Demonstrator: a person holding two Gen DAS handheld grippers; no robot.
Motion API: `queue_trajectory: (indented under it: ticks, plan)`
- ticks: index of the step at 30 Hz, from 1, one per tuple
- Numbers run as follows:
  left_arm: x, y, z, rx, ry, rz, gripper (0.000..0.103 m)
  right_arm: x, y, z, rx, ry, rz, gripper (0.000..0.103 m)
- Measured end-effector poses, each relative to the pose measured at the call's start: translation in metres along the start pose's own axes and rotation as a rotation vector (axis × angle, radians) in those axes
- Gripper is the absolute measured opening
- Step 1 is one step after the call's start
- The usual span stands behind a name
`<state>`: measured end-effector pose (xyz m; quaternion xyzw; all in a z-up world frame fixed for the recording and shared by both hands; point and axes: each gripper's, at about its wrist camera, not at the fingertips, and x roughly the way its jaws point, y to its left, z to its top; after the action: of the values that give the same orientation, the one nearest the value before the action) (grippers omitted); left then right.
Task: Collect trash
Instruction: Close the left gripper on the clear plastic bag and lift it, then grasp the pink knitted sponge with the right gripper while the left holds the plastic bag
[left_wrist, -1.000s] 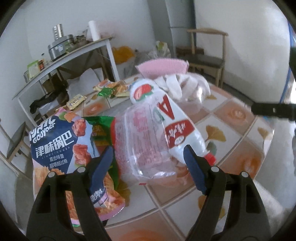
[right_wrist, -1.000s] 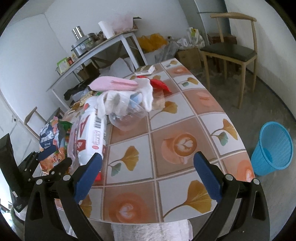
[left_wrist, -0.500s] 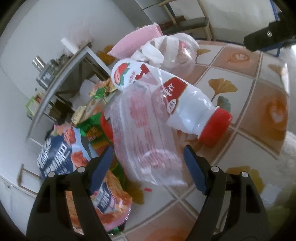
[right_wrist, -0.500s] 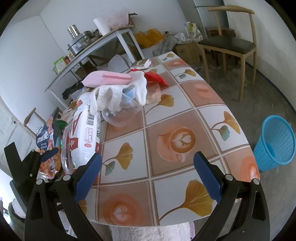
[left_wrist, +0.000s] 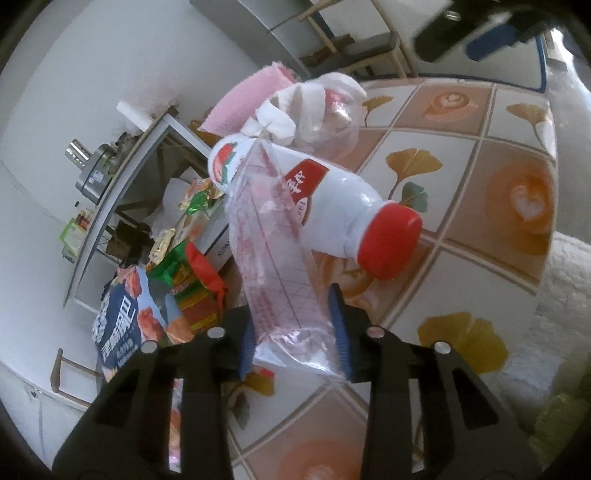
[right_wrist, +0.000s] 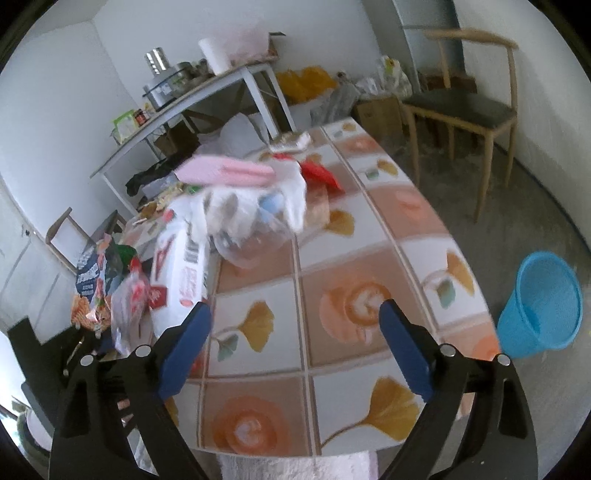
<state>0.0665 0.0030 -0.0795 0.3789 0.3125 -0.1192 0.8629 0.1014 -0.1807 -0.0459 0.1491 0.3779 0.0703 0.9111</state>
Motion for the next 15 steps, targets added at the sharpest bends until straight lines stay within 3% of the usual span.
queue_trajectory:
  ticks: [8, 15]
  plan:
    - [-0.036, 0.018, -0.006, -0.137, -0.095, 0.012, 0.024, 0.002, 0.057, 0.064, -0.315, -0.111, 0.024, 0.079]
    - [-0.057, 0.052, -0.011, -0.363, -0.176, -0.093, 0.024, 0.066, 0.114, 0.113, -0.599, 0.006, 0.026, 0.067]
